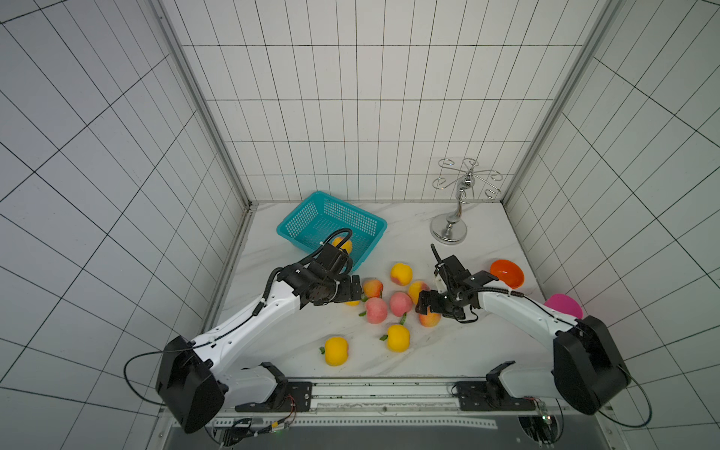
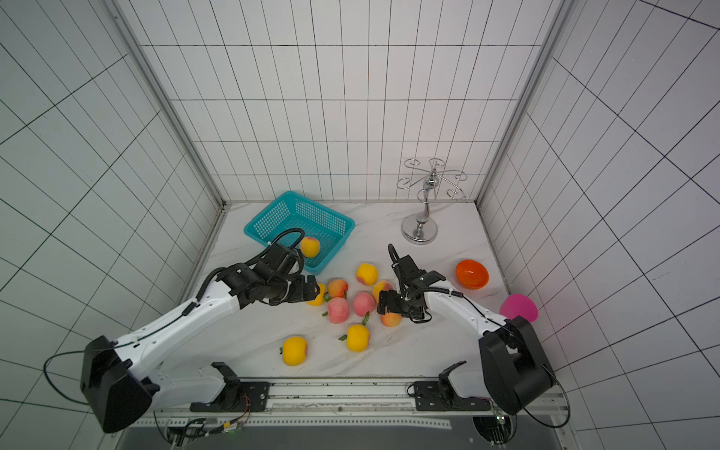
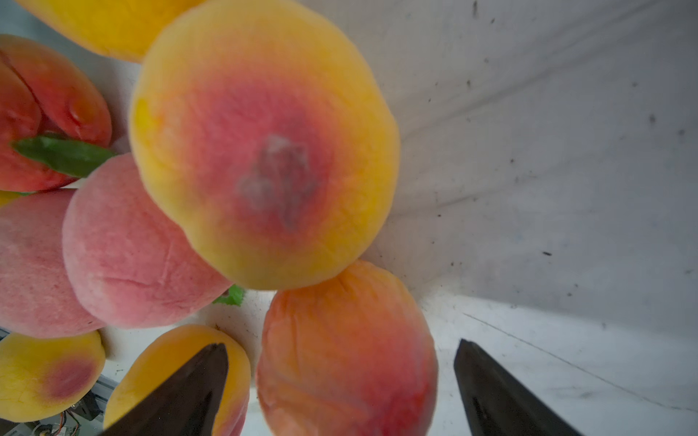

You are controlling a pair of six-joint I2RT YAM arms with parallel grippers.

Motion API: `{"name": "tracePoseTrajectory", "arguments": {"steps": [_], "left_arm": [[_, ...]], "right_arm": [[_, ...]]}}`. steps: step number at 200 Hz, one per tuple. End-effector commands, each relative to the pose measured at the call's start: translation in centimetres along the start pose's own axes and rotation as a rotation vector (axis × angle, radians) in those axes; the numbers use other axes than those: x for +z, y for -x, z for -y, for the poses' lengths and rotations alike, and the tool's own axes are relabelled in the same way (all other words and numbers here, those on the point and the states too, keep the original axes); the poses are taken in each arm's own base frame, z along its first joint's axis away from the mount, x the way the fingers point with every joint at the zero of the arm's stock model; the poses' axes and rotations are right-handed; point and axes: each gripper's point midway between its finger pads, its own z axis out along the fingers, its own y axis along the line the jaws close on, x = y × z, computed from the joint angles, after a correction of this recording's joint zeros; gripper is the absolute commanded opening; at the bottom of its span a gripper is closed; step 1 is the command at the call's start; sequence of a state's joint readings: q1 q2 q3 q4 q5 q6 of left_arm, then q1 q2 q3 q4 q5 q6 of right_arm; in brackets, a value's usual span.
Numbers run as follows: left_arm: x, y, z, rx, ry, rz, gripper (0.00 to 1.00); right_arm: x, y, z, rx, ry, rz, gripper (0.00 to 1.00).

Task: Put the peaches into the basket
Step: Pick up the peach from the center of the board.

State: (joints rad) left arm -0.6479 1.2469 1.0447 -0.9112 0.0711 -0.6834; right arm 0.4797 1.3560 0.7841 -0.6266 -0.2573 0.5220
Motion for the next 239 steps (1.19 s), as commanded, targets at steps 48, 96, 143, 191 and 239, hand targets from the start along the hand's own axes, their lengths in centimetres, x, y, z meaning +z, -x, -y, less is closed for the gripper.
{"name": "tracePoseTrajectory", "arguments": {"steps": [48,96,143,191,239], "left_arm": [[-0.3,-0.3,-0.9,-0.039,0.018,0.015,0.96],[-0.3,-0.3,-1.0,-0.047,0.027,0.019,0.96],[-0.6,-0.5,-1.4,-0.055,0.038,0.024,0.95],[-0.7,-0.8,-1.7,-0.063,0.035,0.028,0.95],[-1.0,-0.6,-1.5,-0.049,0.030,0.030,0.95]], "right_arm": [[1.7,-1.1,0.7,-0.015,-0.013,-0.042,0.89],[2.1,-1.4,0.9,-0.021,-0.013,-0.052,0.78],[2.2,-1.5,0.8,-0.024,-0.009,-0.054,0.67],[1.4,-1.5,0.6,-0.027,0.000,-0.040,0.56],[-0.8,-0.9,0.2,-0.033,-0.004,0.009,0.52]]}}
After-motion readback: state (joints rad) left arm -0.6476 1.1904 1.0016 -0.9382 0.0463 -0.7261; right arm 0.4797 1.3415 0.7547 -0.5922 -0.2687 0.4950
